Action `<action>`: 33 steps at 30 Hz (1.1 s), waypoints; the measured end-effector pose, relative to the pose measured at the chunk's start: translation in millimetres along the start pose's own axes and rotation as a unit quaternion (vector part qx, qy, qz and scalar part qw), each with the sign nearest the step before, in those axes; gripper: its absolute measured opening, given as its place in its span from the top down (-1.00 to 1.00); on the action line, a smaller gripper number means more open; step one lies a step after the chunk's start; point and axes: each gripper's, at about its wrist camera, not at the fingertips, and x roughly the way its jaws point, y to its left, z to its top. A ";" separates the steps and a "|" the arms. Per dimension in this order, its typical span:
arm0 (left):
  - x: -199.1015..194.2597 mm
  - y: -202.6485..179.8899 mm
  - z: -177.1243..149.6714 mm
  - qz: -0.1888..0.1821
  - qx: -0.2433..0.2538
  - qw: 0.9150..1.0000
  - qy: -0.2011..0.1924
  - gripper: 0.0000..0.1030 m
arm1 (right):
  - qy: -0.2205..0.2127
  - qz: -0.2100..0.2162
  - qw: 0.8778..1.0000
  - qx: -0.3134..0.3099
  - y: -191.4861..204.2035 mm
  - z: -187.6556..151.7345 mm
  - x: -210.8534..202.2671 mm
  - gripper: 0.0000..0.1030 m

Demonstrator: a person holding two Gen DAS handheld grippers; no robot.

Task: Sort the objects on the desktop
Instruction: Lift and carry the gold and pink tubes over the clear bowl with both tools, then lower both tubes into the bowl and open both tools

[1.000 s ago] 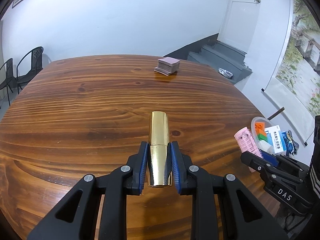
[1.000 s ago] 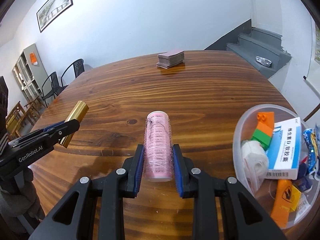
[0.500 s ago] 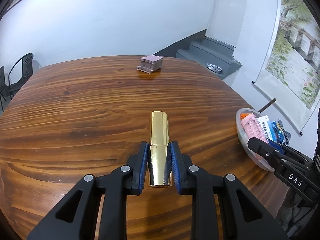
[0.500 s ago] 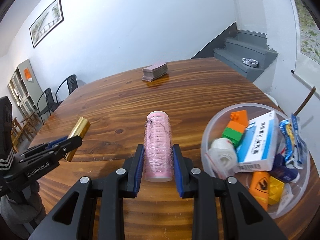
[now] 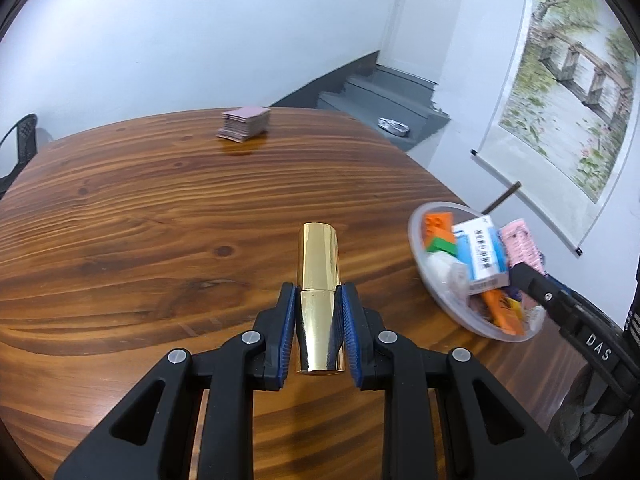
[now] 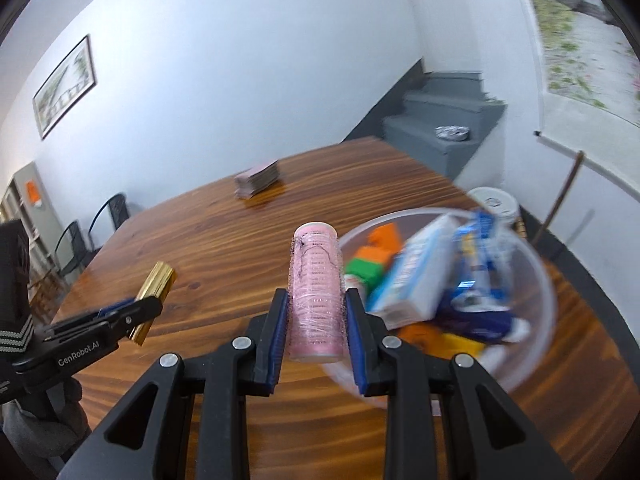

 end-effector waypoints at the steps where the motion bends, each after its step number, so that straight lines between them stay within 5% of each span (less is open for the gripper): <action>1: 2.3 -6.5 0.4 -0.004 0.004 1.000 0.002 0.51 | -0.005 -0.005 1.000 0.005 -6.6 0.7 -4.4 0.40; 12: 30.6 -81.0 13.1 -0.054 0.047 0.997 0.024 0.52 | -0.033 -0.099 0.992 0.069 -105.1 11.7 -33.3 0.40; 28: 86.7 -138.0 32.4 -0.093 0.072 0.991 0.060 0.51 | 0.044 -0.066 0.995 0.060 -132.3 21.2 27.7 0.37; 33: 95.7 -139.5 34.0 -0.122 0.052 0.988 0.075 0.42 | 0.040 -0.052 0.996 0.058 -128.9 17.8 26.1 -0.21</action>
